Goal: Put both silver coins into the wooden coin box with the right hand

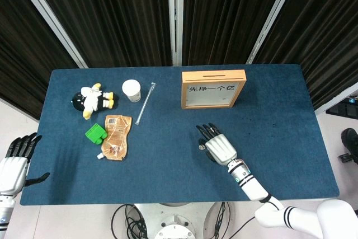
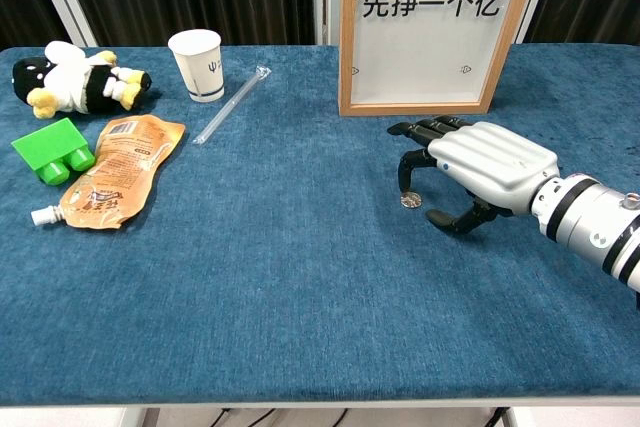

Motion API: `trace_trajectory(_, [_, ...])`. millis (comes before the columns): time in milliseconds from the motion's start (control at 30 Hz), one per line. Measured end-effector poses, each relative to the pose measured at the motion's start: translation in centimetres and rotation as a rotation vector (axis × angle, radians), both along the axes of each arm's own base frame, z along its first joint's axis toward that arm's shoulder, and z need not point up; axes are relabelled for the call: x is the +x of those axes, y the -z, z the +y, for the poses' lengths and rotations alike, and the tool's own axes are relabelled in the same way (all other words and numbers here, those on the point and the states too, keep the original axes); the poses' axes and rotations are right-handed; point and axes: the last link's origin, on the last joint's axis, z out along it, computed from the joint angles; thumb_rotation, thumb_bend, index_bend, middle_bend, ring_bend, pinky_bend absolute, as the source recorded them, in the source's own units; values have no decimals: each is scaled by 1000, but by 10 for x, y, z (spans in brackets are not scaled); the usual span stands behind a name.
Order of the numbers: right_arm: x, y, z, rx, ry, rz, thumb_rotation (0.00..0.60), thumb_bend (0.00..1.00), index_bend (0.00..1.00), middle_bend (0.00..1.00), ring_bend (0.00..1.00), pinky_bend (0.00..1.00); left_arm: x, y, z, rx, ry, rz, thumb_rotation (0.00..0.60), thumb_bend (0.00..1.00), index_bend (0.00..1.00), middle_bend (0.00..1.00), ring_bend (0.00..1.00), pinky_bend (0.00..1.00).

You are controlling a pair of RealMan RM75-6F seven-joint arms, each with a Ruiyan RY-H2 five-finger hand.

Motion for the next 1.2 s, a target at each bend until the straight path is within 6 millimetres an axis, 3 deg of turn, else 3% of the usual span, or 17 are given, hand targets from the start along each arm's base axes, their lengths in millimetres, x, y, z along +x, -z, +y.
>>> trace_trajectory(1200, [0, 3, -5, -27, 5, 1, 600, 340, 478, 31, 0, 0, -1, 1, 0, -14, 13, -1, 600, 87, 63, 11, 0, 0])
